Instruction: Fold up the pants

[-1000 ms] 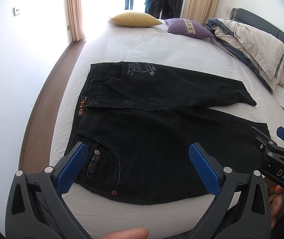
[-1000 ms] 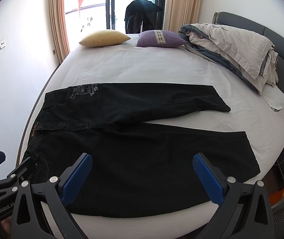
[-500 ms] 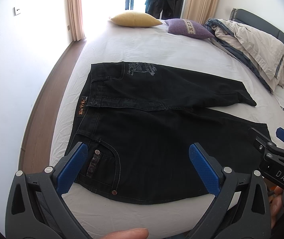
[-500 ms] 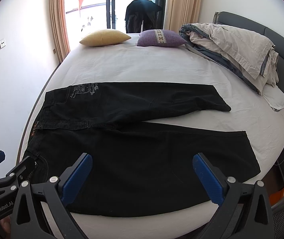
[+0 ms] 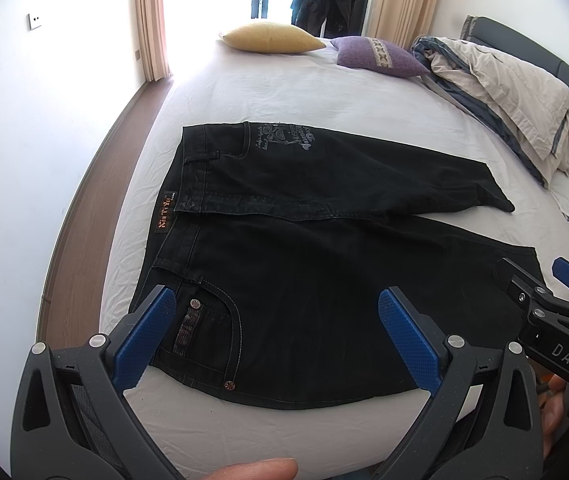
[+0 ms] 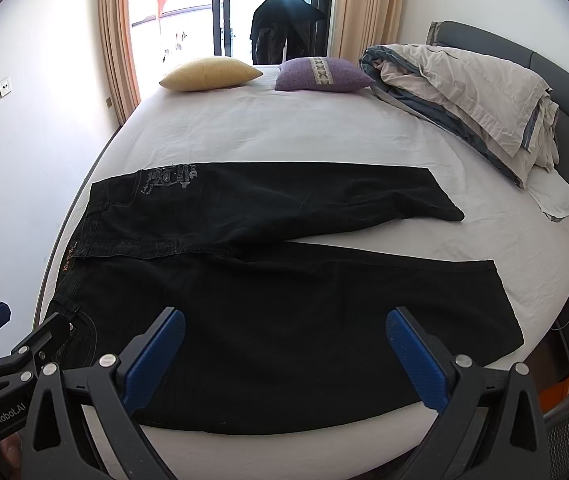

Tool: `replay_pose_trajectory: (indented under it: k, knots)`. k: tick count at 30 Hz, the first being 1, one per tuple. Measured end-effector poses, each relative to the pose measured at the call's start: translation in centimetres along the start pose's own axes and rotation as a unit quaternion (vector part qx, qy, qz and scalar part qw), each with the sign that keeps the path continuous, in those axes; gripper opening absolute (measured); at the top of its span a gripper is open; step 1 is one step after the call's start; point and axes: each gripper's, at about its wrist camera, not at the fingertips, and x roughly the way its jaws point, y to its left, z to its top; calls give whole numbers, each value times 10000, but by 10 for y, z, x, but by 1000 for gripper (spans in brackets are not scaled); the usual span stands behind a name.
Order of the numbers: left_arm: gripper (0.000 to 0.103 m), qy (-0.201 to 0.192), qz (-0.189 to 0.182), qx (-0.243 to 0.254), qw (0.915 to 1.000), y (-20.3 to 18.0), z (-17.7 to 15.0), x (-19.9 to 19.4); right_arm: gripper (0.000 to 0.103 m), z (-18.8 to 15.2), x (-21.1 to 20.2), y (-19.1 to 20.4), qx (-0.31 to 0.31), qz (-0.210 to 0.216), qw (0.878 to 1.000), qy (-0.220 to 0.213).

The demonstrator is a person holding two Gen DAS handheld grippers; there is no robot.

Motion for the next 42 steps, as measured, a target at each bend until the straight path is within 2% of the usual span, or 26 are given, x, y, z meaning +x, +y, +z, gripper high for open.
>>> replay_pose_trajectory:
  k: [31,36,39,42]
  knots:
    - [103,14,6,3,10000,1,-1,1,103,-8,6,5,14,19,10000,40]
    - [103,-146,112,220,9996,0,-3,3,103,-9,8,0,24,78,10000,45]
    - [103,-242,-26,350,9991,6,0,9,103,-8,14,-8,18,281,9996,53]
    - [103,-229,-330,513,9979,14,15,24,103,-2,24,-20,-49,525,9986,29]
